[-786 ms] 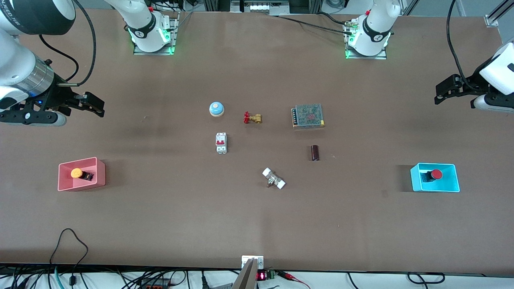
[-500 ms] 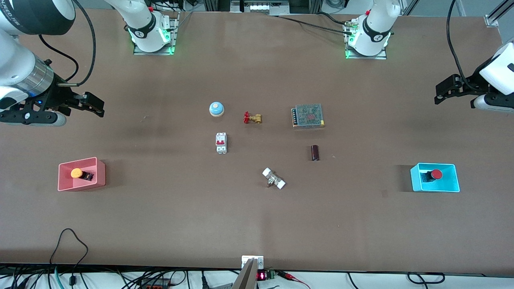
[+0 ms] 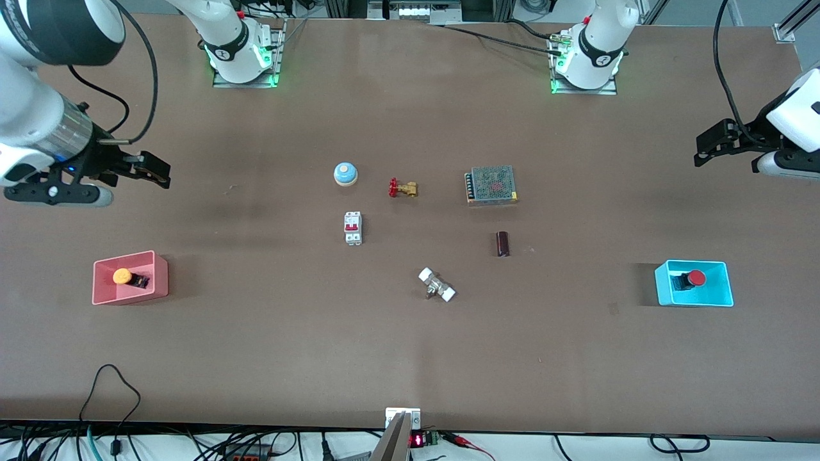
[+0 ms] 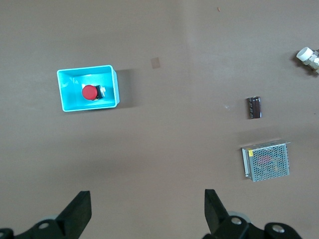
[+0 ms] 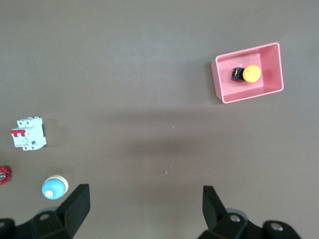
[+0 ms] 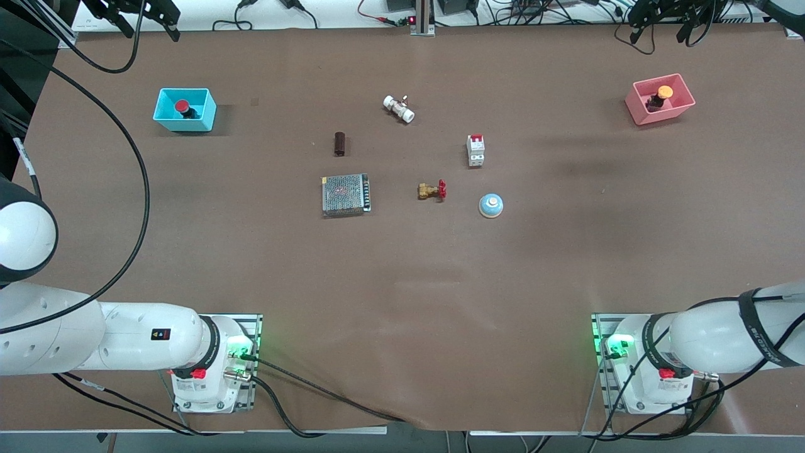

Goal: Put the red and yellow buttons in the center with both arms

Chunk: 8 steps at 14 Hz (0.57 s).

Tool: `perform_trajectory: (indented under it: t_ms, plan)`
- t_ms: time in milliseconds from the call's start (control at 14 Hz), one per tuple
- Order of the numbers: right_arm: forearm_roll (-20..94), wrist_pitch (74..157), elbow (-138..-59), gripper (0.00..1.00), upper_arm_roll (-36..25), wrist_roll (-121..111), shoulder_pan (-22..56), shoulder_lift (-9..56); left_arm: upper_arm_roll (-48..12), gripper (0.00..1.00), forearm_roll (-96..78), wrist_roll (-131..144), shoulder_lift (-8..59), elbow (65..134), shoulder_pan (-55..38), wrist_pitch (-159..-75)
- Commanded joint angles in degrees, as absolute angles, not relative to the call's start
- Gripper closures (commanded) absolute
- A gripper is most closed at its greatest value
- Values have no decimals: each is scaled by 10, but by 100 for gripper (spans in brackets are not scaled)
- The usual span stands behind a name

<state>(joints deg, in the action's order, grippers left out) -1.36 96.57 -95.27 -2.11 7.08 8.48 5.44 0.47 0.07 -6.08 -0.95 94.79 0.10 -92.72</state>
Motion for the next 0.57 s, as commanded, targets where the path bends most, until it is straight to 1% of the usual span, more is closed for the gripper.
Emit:
perform_trajectory:
  t_ms: [0, 143, 214, 357, 429, 500]
  plan:
    - [-16, 954, -944, 0, -29, -1, 62, 82, 9, 0, -6, -69, 13, 926, 17, -918]
    - [-17, 996, -945, 0, -27, -68, 14, 109, 10, 0, 0, -72, 65, 897, 50, -914]
    - [-18, 1021, -943, 0, -27, -113, -6, 127, 9, 0, 1, -75, 75, 896, 69, -918]
    - [-18, 1079, -941, 0, -27, -182, -41, 165, 10, 0, 1, -75, 128, 890, 79, -928]
    - [-16, 1110, -941, 0, -26, -209, -55, 182, 11, 0, 2, -75, 149, 890, 82, -959]
    - [-16, 1139, -941, 0, -26, -231, -68, 201, 11, 0, 13, -76, 171, 893, 96, -1008]
